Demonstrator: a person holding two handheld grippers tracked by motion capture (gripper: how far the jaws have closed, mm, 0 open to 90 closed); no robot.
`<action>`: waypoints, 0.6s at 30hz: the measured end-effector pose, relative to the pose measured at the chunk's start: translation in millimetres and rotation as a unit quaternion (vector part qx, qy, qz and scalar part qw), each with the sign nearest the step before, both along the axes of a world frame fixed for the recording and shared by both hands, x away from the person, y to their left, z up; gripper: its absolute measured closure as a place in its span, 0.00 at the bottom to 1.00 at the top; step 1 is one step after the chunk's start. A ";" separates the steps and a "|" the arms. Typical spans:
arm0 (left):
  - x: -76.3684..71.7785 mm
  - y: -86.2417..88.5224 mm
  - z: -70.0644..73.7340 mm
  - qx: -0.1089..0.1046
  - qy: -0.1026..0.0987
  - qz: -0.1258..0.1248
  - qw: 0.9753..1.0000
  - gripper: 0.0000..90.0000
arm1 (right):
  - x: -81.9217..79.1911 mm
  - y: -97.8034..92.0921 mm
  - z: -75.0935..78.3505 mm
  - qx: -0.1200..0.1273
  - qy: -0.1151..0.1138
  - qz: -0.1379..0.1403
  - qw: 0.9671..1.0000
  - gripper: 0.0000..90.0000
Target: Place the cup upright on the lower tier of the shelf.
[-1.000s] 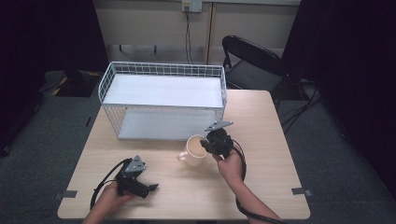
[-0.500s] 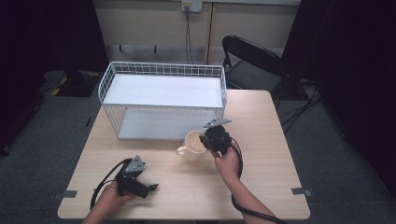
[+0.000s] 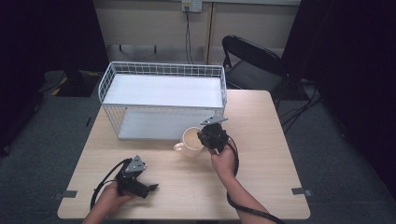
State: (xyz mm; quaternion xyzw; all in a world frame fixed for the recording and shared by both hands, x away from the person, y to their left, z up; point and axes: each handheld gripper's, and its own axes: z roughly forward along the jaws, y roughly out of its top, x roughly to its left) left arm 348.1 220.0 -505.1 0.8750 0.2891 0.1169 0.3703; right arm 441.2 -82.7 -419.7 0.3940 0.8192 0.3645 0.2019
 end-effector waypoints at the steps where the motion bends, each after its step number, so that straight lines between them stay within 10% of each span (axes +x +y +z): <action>1: 0.0 0.0 0.0 0.000 0.000 0.000 1.000 0.00 | 0.2 0.2 0.0 0.001 -0.001 -0.003 1.000 0.92; 18: 0.0 0.1 0.1 0.001 -0.001 0.000 1.000 0.00 | 7.5 8.6 -1.8 0.005 -0.018 -0.022 1.000 0.92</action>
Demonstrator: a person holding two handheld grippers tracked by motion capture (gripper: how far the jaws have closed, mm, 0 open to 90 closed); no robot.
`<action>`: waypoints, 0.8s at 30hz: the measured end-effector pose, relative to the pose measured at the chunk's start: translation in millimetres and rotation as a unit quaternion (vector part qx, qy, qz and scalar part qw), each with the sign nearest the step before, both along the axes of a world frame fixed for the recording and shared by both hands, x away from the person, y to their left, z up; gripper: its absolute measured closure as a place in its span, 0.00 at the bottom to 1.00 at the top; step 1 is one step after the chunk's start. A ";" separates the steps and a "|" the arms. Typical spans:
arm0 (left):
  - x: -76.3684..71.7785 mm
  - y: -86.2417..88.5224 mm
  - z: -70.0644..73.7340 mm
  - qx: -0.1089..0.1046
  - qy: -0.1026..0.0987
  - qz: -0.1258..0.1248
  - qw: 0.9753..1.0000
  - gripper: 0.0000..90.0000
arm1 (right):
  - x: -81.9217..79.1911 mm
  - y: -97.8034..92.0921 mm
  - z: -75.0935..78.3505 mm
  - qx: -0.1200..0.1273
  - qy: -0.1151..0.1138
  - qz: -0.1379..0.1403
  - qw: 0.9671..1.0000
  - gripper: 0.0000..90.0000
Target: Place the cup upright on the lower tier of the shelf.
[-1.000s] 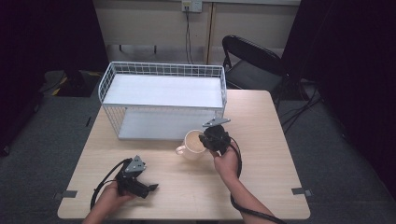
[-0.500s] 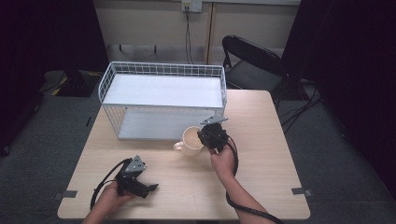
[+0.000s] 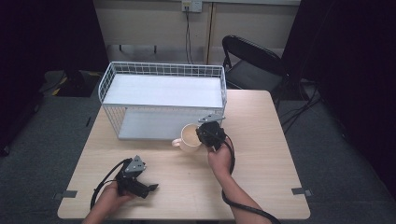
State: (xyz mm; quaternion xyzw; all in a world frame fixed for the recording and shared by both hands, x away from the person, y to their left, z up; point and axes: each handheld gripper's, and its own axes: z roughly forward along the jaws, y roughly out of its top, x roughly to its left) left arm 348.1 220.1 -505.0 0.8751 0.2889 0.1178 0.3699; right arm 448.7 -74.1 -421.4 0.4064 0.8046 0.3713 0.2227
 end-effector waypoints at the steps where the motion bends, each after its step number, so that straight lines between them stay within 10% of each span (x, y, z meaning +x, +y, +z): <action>1: 0.0 0.0 -0.1 -0.001 0.001 0.000 1.000 0.00 | 0.4 0.7 -0.4 0.000 -0.001 0.000 1.000 0.92; 24: -0.2 -0.1 0.0 -0.001 0.000 0.001 1.000 0.00 | 9.7 22.0 -5.0 -0.012 -0.023 -0.010 1.000 0.92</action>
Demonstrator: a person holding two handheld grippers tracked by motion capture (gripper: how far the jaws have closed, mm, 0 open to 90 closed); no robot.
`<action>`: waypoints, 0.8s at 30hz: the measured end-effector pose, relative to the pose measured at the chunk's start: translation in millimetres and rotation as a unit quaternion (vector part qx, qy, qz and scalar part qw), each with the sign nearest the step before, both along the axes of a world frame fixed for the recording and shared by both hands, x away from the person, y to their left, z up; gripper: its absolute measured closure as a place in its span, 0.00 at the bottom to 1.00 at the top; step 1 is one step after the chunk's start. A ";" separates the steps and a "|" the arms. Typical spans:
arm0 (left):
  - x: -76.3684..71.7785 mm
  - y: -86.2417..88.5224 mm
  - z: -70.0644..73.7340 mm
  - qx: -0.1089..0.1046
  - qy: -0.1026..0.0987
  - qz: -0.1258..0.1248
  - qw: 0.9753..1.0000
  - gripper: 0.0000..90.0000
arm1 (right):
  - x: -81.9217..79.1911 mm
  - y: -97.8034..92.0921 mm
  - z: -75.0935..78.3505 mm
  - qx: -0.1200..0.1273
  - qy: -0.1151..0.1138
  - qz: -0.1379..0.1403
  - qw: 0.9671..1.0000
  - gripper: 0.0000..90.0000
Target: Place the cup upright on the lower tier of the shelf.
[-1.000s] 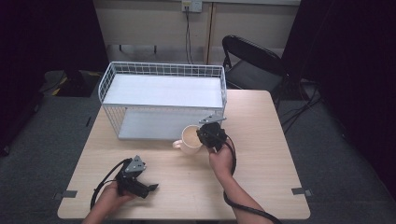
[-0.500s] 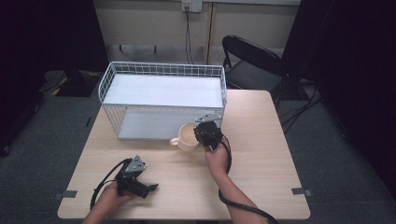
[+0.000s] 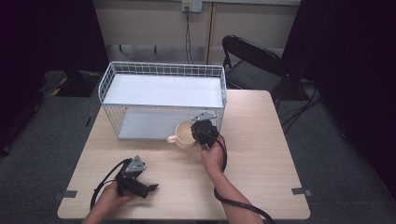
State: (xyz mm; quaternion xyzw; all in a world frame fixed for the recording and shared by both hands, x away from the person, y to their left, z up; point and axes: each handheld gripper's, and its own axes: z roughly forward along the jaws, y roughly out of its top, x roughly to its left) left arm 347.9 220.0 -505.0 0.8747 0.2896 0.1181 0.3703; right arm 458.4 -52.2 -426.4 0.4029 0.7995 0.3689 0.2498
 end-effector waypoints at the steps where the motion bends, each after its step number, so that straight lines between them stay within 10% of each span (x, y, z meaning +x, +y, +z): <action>1: 0.0 0.0 0.0 0.000 0.000 0.000 1.000 0.00 | 0.3 0.6 -0.2 -0.001 -0.002 -0.001 1.000 0.92; 24: -0.2 0.0 0.1 0.001 -0.001 0.001 1.000 0.00 | 13.3 8.9 -4.7 -0.032 -0.015 -0.027 0.999 0.92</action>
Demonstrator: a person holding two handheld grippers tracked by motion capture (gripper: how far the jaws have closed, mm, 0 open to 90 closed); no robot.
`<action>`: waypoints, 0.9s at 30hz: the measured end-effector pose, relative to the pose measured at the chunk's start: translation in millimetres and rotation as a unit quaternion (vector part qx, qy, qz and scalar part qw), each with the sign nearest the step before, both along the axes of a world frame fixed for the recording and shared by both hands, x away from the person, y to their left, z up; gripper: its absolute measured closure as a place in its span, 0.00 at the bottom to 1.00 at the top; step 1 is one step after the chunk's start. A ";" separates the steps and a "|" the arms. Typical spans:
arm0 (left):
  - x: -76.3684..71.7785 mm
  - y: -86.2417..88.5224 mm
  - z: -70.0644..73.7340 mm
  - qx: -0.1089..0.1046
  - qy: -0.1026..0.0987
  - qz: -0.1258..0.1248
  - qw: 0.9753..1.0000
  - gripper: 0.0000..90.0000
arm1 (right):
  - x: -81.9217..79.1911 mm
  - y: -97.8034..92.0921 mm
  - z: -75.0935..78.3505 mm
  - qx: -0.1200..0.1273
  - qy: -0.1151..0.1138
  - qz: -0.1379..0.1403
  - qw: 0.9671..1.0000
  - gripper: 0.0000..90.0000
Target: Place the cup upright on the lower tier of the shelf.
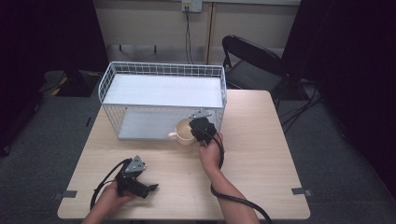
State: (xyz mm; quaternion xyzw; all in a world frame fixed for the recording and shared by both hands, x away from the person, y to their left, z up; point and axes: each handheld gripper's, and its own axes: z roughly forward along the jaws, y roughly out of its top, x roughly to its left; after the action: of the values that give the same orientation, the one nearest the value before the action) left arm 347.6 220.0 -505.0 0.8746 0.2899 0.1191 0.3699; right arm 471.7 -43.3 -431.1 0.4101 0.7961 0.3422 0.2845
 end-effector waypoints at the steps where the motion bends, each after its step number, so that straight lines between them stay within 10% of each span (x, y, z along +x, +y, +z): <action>1: 0.0 0.0 0.0 0.000 0.000 0.000 1.000 0.00 | 0.2 0.3 0.3 -0.002 -0.001 -0.001 1.000 0.92; 27: -0.3 0.0 0.1 0.001 0.000 0.001 1.000 0.00 | 6.8 1.0 2.0 0.006 -0.009 -0.028 1.000 0.91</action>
State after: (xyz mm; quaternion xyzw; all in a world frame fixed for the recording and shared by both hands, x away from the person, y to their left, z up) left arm 347.3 220.0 -504.9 0.8745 0.2909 0.1196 0.3692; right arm 478.4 -42.3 -429.1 0.4312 0.7795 0.3426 0.2986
